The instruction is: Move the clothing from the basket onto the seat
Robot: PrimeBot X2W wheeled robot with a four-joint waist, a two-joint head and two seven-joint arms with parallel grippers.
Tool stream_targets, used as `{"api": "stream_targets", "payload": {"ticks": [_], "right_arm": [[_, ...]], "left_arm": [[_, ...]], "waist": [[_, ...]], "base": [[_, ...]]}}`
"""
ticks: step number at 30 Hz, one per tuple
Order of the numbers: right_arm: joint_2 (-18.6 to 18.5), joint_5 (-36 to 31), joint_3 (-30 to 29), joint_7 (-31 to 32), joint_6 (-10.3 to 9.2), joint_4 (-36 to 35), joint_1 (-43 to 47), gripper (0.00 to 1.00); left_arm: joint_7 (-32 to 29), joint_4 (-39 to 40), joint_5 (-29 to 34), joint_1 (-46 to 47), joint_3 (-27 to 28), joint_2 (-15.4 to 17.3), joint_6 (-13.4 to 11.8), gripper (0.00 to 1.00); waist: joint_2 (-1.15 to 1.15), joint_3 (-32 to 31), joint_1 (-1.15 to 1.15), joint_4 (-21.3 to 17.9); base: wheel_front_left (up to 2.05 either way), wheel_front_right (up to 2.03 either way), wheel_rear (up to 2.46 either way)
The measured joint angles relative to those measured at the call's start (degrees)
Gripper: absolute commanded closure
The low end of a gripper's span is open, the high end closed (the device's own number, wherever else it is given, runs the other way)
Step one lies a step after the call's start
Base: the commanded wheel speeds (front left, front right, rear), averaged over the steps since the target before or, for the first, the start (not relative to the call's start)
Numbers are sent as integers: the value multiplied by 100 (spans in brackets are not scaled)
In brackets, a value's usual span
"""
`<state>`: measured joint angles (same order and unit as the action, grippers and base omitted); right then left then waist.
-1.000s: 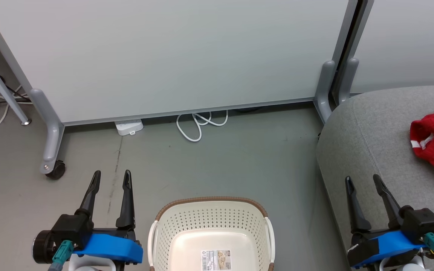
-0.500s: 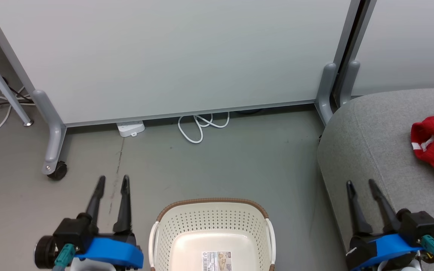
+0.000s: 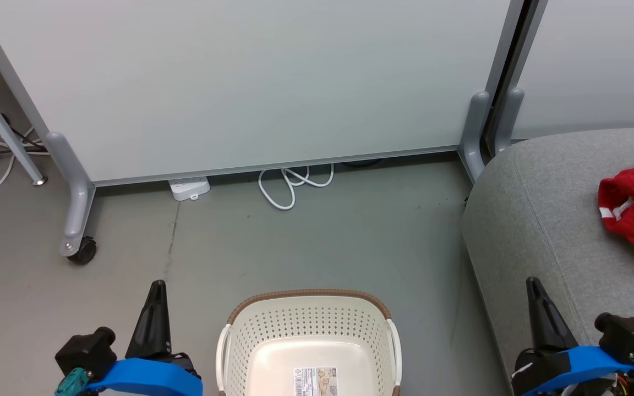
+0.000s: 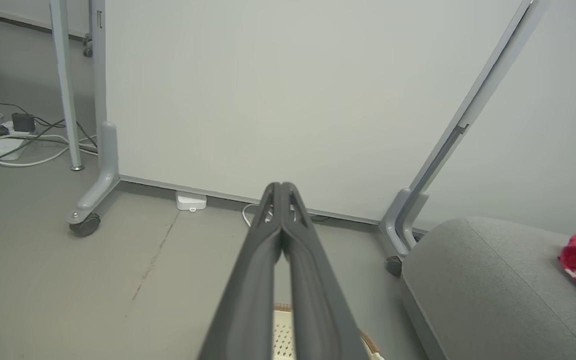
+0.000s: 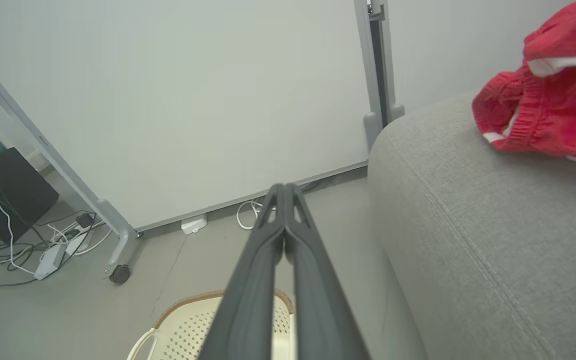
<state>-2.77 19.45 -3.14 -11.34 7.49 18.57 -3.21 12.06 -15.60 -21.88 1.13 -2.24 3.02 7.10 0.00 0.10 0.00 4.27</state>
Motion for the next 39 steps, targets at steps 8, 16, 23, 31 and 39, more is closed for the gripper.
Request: {"api": "stream_targets", "payload": {"ticks": [8,16,23,31,39], "right_arm": [[1,824,-27,183,-1,-71,-3,100],[1,1568,-63,366,-1,-110,-13,100],[1,2172,-94,512,-1,-142,-27,100],[1,2797,-118,677,-1,-178,-43,100],[1,3379,-147,820,-1,-223,-74,100]], "left_arm": [[-179,7,-822,27,77,15,0,100],[-349,24,-1561,71,145,24,0,100],[-494,40,-2151,115,186,30,0,100],[-648,55,-2770,146,260,34,0,100],[-791,64,-3350,175,326,41,0,100]], "waist": [[0,1,0,-30],[0,1,0,-60],[0,2,0,-86],[0,2,0,-116],[0,3,0,-146]], "base": [[0,0,0],[0,0,0],[0,0,0],[0,0,0],[0,0,0]]}}
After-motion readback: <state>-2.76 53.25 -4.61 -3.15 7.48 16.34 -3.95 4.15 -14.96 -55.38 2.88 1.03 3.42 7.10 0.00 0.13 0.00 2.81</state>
